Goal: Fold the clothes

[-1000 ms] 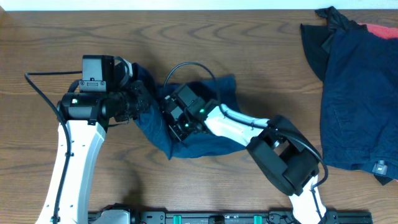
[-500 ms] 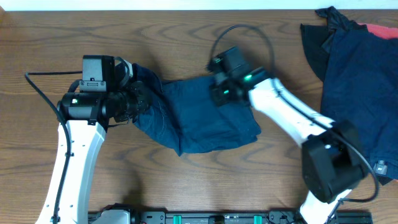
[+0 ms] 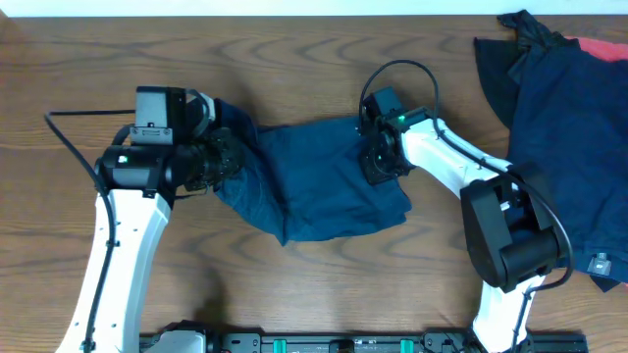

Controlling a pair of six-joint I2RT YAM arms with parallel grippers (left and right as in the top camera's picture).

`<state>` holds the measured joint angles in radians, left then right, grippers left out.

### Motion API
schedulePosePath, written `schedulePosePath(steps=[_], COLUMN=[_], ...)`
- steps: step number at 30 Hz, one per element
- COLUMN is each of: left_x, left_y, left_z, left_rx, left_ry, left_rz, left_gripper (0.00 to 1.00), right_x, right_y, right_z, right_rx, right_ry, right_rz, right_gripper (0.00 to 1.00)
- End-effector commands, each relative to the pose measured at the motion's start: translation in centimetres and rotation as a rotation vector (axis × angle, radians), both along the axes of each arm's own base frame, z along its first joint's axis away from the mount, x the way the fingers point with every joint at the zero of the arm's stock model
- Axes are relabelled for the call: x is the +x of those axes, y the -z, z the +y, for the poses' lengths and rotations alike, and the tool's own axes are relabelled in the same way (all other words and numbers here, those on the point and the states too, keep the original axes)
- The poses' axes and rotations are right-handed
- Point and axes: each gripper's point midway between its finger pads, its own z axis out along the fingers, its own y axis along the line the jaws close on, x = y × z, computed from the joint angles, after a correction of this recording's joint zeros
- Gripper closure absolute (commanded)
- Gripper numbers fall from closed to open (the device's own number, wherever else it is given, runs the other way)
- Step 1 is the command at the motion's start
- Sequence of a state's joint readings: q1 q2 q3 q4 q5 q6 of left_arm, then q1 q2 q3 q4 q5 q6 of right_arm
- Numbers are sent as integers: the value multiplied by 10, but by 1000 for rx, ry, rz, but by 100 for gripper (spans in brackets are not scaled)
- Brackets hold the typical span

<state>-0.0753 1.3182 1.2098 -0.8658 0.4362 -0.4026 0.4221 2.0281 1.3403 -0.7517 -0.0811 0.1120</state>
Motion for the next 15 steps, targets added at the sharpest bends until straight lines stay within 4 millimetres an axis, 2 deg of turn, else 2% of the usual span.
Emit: schedulePosePath(steps=[1, 8, 15], left_x=[4, 13, 27], left_y=[-18, -12, 7], left_z=[-15, -58, -120], left_rx=[-3, -51, -110], left_ry=[45, 95, 164], left_rz=[-64, -60, -51], left_gripper=[94, 94, 94], right_x=[-7, -16, -20], right_y=[18, 28, 28], right_z=[-5, 4, 10], right_rx=[-45, -56, -58], right_ry=[-21, -44, -49], right_rz=[34, 61, 66], right_gripper=[92, 94, 94])
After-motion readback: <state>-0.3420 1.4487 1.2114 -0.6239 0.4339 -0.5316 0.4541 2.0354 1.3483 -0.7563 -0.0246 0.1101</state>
